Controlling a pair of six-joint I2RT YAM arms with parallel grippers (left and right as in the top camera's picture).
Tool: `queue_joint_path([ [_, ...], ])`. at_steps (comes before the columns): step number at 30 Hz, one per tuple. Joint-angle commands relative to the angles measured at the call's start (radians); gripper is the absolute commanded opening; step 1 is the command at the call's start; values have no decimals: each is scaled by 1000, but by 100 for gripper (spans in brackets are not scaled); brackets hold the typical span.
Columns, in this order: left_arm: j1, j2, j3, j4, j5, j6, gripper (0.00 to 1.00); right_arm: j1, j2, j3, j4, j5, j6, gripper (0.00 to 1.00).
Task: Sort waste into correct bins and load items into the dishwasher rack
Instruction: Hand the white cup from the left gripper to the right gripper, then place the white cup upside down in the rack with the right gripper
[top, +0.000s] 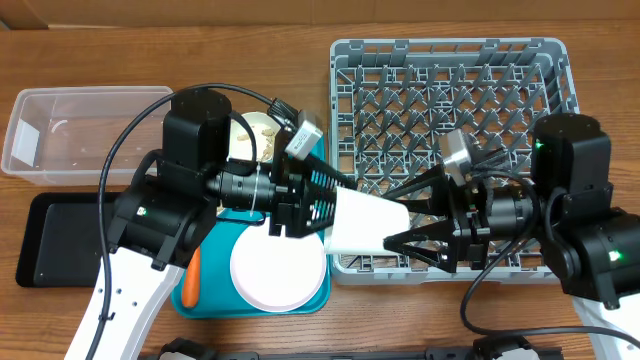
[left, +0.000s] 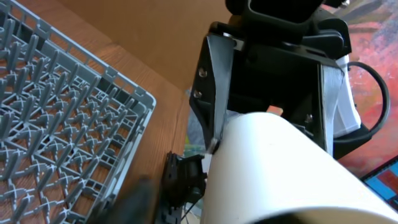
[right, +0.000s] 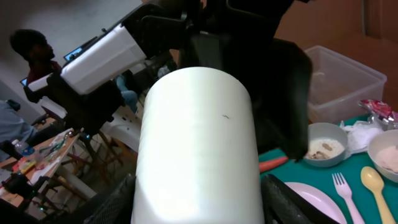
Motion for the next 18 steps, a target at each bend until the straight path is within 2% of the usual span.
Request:
queue_joint_path([
  [1, -5, 7, 11, -12, -14, 7, 100, 3, -11, 20, 3, 98, 50, 42],
  [5, 11, 8, 11, -98, -96, 74, 100, 3, -30, 20, 2, 278, 127, 39],
  [10, 40, 8, 11, -277, -393, 105, 100, 3, -74, 22, 1, 497, 232, 39],
  [14, 43, 8, 11, -380, -653, 106, 100, 3, -105, 22, -31, 568, 232, 39],
  [18, 43, 8, 11, -438, -806, 102, 100, 3, -115, 22, -91, 718, 290, 39],
])
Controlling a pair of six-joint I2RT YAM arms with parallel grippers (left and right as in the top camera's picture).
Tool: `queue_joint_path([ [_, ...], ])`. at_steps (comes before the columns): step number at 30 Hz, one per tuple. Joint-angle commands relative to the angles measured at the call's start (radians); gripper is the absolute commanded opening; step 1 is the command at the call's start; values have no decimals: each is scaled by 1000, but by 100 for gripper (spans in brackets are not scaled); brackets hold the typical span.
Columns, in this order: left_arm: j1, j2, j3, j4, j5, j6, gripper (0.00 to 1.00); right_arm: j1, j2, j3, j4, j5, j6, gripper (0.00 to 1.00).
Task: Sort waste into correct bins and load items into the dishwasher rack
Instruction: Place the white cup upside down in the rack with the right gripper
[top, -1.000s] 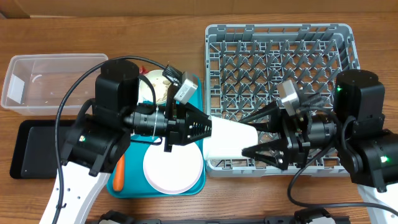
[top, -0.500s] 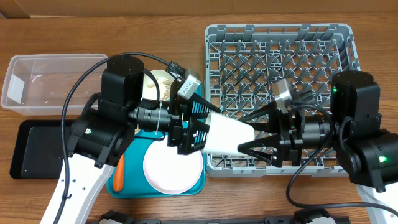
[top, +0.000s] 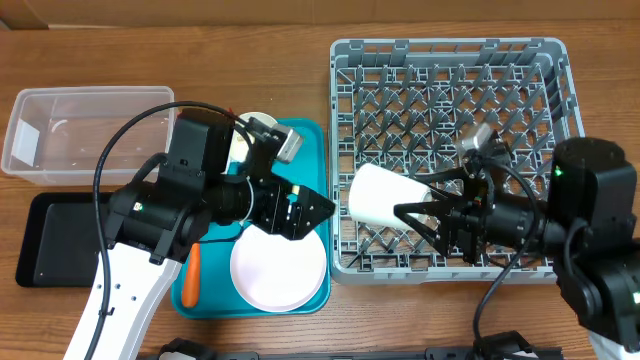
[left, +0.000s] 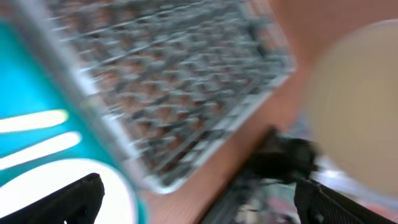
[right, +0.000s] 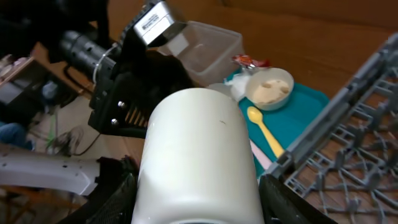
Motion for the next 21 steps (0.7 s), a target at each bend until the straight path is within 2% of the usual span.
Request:
queue_joint_path([
  [1, 8, -2, 11, -25, -220, 22, 100, 3, -15, 20, -38, 230, 91, 39],
  [9, 8, -2, 11, -33, -229, 21, 100, -5, 4, 20, -225, 811, 509, 44],
  [14, 8, -2, 11, -32, -229, 13, 100, -57, 60, 19, -367, 886, 645, 44],
  [21, 8, -2, 11, -33, -228, 6, 100, -145, 198, 10, -445, 911, 651, 44],
])
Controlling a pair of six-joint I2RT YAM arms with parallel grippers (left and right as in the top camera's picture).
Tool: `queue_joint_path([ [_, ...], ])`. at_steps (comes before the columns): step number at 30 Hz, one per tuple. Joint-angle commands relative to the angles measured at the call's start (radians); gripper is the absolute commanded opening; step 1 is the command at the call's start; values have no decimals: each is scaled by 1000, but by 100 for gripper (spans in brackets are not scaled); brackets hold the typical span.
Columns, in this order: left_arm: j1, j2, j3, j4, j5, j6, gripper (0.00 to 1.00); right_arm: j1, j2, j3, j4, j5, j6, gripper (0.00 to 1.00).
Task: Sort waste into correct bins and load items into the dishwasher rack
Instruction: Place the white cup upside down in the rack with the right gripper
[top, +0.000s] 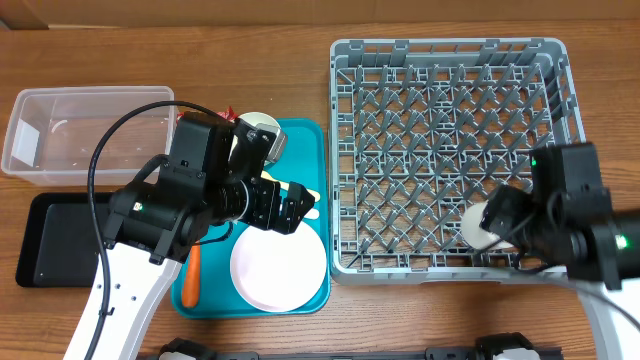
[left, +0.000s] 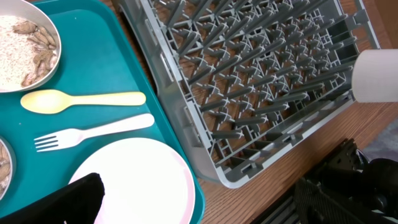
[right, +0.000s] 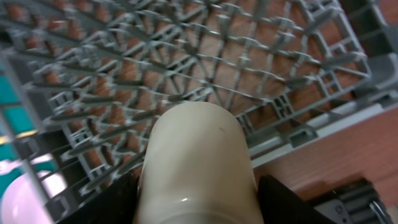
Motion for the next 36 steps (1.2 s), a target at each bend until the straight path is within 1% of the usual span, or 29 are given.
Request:
queue_joint_path([
  [1, 8, -2, 11, 1, -8, 3, 100, -36, 65, 10, -8, 48, 40, 44],
  [4, 8, -2, 11, 1, -2, 3, 100, -48, 133, 10, -19, 47, 32, 46],
  [13, 8, -2, 11, -14, -2, 3, 100, -49, 290, -15, -3, 46, 14, 47],
  [14, 8, -2, 11, -16, -2, 3, 100, -49, 296, -31, 3, 47, 14, 52],
  [15, 8, -2, 11, -17, -2, 3, 100, -49, 298, -52, 16, 49, 14, 61],
  [16, 8, -2, 11, -18, -2, 3, 100, -49, 298, -85, 43, 49, 14, 72],
  [17, 8, -2, 11, -18, -2, 3, 100, -49, 298, -98, 58, 49, 14, 74],
  [19, 8, -2, 11, -18, -1, 3, 100, -49, 298, -126, 113, 59, 14, 78],
  [22, 8, -2, 11, -18, -1, 3, 100, -49, 296, -129, 149, 78, 14, 79],
  [24, 8, -2, 11, -20, -2, 3, 100, -49, 285, -121, 149, 79, 14, 79],
  [28, 9, -2, 11, -38, -20, 3, 100, -48, 224, -64, 120, 69, 6, 82],
  [29, 10, -2, 11, -45, -39, -10, 100, -48, 198, -42, 108, 56, -2, 83],
  [30, 12, -2, 11, -55, -82, -54, 100, -46, 174, -23, 106, 32, -23, 83],
  [32, 22, -2, 11, -91, -204, -200, 100, -34, 110, 19, 114, -60, -81, 83],
  [34, 31, -1, 7, -152, -316, -326, 100, -8, 37, 55, 147, -192, -151, 83],
  [36, 32, -1, -14, -215, -368, -382, 100, 21, -36, 69, 195, -317, -201, 86],
])
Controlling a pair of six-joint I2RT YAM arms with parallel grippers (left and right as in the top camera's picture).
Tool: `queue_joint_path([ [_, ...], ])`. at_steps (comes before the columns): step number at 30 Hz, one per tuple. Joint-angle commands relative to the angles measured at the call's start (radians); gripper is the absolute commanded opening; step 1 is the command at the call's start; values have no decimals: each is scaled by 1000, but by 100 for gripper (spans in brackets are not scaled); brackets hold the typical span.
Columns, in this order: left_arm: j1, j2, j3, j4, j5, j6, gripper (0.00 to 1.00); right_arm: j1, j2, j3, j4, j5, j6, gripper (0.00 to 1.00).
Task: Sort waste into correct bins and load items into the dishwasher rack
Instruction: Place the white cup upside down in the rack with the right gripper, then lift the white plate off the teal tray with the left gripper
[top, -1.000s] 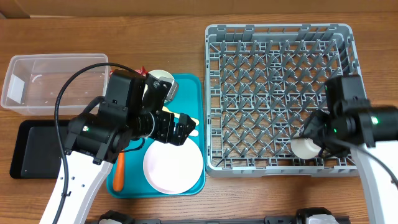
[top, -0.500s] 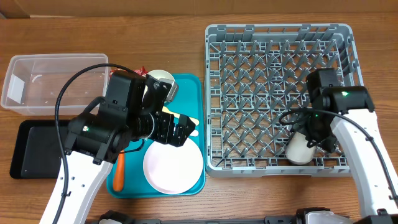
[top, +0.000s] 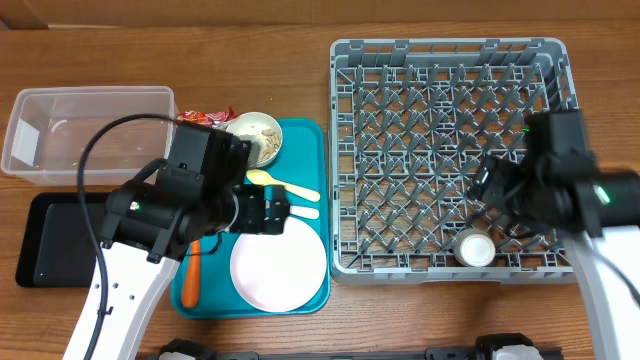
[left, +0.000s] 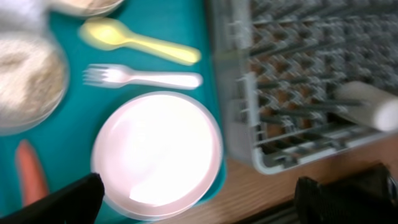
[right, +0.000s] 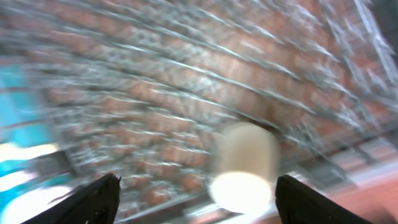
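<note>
The white cup stands on end in the front right part of the grey dishwasher rack; it also shows as the cup and the cup in the wrist views. My right gripper hangs open above the rack just behind the cup, holding nothing, and the right gripper has its fingers wide apart. My left gripper is open over the teal tray, above the pink plate. The left gripper is empty.
On the tray lie a yellow spoon, a white fork, a bowl of food scraps and an orange carrot. A red wrapper lies behind it. A clear bin and a black tray stand at the left.
My right gripper has let go of the white cup, which now stands in the rack's front right part, and sits open higher up. My left gripper has shifted over the pink plate.
Both grippers were at the white cup between tray and rack. Then only the right held it, over the rack's front left, with the left back over the tray. Then the right held it low at the rack's front right. Now it stands there, released.
</note>
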Motion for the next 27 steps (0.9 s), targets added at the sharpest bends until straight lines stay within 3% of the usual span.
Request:
queue_joint_path([
  [1, 10, -1, -29, -74, -183, -205, 100, 50, -139, 54, 53, -258, -113, 87],
  [4, 10, -1, -113, -119, -169, -283, 98, 75, -216, 54, 96, -323, -112, 90],
  [6, 10, -1, -183, -109, -150, -329, 90, 81, -249, 54, 107, -324, -108, 91],
  [12, 10, 6, -418, 48, -158, -497, 71, 81, -255, 54, 97, -324, -108, 91],
  [14, 10, 20, -479, 82, -158, -554, 69, 81, -245, 53, 85, -323, -108, 91],
  [20, 10, 62, -596, 178, -229, -627, 67, 81, -213, 53, 50, -320, -109, 91],
  [27, 10, 147, -669, 324, -207, -628, 45, 81, -190, 53, 48, -320, -109, 91],
])
